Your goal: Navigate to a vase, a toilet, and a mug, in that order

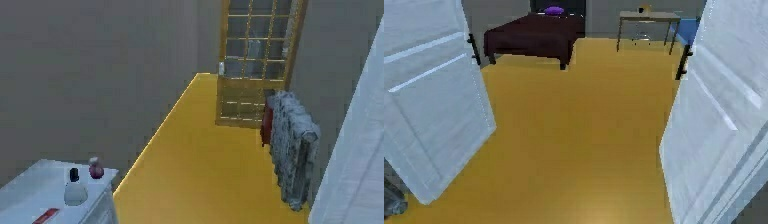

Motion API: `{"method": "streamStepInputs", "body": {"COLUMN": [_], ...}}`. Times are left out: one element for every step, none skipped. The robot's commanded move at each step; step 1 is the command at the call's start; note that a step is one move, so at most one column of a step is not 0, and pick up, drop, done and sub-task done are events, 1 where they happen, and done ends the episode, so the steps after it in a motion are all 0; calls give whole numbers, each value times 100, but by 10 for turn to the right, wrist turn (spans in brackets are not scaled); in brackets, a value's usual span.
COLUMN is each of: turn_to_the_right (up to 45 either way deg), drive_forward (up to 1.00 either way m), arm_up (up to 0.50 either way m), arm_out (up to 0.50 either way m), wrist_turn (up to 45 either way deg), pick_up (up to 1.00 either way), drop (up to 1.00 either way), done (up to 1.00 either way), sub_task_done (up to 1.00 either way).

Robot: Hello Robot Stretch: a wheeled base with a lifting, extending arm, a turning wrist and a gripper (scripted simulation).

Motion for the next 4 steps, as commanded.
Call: {"method": "streamStepInputs", "body": {"turn_to_the_right": [0,-30,0,0], "drive_forward": [100,0,100,60], "arm_up": [0,0,0,0], "arm_out": [0,0,0,0], "wrist_turn": [0,0,0,0], "pick_up": [0,0,0,0], "drop": [0,0,0,0], "done": [0,0,0,0], "sub_task_done": [0,0,0,0]}}
